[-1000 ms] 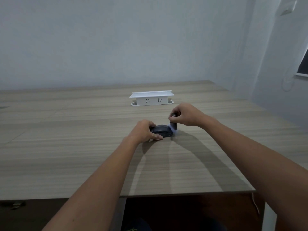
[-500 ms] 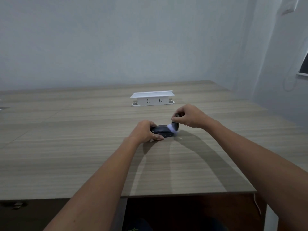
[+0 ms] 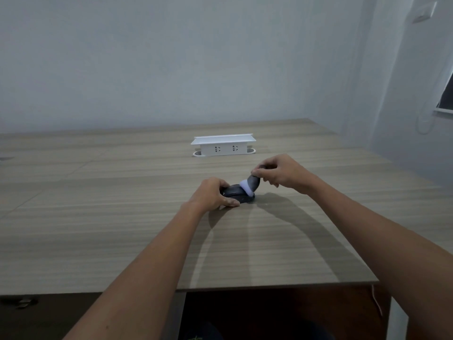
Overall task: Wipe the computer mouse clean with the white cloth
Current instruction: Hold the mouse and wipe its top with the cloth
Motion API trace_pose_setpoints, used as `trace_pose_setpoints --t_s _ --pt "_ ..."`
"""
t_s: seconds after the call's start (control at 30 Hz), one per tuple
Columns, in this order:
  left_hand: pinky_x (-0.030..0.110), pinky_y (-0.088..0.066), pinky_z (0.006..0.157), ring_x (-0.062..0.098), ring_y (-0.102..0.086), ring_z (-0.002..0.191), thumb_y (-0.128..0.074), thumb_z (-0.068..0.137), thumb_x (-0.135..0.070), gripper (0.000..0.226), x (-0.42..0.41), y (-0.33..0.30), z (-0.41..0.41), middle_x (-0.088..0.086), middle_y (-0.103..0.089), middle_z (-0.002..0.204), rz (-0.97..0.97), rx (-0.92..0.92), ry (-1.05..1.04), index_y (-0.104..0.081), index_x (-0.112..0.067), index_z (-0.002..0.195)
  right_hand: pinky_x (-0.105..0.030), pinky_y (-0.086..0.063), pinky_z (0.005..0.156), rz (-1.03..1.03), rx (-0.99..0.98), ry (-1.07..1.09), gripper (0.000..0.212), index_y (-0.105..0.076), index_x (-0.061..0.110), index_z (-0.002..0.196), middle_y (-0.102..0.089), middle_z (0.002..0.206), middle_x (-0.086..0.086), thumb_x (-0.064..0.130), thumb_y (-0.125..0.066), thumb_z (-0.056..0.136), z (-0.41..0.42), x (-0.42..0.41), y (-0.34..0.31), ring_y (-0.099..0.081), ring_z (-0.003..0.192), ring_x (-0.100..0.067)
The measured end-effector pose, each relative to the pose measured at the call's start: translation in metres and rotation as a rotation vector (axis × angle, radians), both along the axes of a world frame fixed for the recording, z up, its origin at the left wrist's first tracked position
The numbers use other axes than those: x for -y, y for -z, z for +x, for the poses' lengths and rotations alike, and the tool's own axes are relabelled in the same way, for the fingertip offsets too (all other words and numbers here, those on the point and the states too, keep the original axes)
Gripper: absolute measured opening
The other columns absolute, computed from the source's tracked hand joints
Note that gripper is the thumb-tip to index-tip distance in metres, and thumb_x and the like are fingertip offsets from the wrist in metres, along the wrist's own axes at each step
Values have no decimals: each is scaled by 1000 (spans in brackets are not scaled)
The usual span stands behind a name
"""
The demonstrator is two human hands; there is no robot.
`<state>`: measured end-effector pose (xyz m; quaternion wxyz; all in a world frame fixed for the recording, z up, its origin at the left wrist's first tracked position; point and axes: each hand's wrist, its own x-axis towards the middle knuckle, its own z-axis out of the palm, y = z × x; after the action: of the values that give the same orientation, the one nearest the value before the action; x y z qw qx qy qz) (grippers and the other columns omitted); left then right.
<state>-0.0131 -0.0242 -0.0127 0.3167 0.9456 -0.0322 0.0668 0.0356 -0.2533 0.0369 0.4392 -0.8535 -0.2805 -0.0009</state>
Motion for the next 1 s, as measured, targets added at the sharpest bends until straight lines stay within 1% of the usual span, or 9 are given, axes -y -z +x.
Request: trace_pose_setpoints --t_s 0.13,0.27,0.4,0.43,0.57,0.7,0.77,0.87,1.0 --pt "30 -52 71 26 -71 84 -87 68 -37 43 2 -1 -1 13 -77 86 -6 -9 -2 -75 -13 101 -22 -41 53 -202 116 98 11 -79 12 80 -63 60 3 17 -69 84 4 3 1 -50 52 -7" --pt "26 -50 67 26 -71 83 -87 68 -38 42 1 0 0 13 -77 85 -3 -4 -2 -75 -13 100 -21 -41 47 -4 4 17 15 -78 8 87 -60 63 0 21 -69 87 -1 1 0 -48 50 -8" --pt "32 -53 76 24 -70 85 -87 67 -38 44 2 0 -1 11 -77 87 0 2 -7 -75 -12 102 -21 -40 54 -229 128 82 11 -79 13 81 -60 58 9 18 -70 84 3 2 2 -49 46 -1" --pt "32 -52 75 24 -70 85 -87 67 -38 44 1 0 0 11 -77 86 2 5 -8 -75 -12 101 -20 -40 55 -237 150 100 11 -79 14 81 -60 57 10 18 -69 84 4 2 2 -50 47 -1" --pt "31 -51 71 22 -69 83 -87 67 -39 45 1 0 0 7 -77 88 20 17 -17 -75 -13 101 -20 -43 47 -3 25 1 14 -78 10 89 -62 63 1 22 -70 88 -3 -2 0 -50 49 -6" --pt "37 -54 78 23 -70 84 -88 67 -37 44 3 1 0 8 -77 88 14 20 -20 -75 -11 101 -21 -42 53 -202 159 84 12 -79 14 79 -65 62 4 17 -68 83 0 -4 0 -51 49 -4" --pt "39 -54 78 24 -70 84 -88 66 -38 45 4 2 0 7 -76 90 12 26 -23 -75 -11 101 -19 -42 50 -141 166 91 12 -78 14 80 -63 61 5 17 -68 84 1 -5 -4 -50 49 -4" --pt "32 -51 69 21 -68 79 -86 68 -39 45 3 3 0 5 -76 91 8 13 -17 -74 -12 102 -19 -41 45 12 73 10 13 -77 12 89 -60 63 4 22 -69 88 -1 -12 -8 -50 50 -6" --pt "20 -40 58 12 -62 73 -83 72 -39 41 0 1 -1 -2 -72 86 0 0 13 -74 -15 104 -19 -39 53 -203 143 49 13 -79 9 85 -61 65 2 16 -68 85 7 -17 -5 -49 53 -8"
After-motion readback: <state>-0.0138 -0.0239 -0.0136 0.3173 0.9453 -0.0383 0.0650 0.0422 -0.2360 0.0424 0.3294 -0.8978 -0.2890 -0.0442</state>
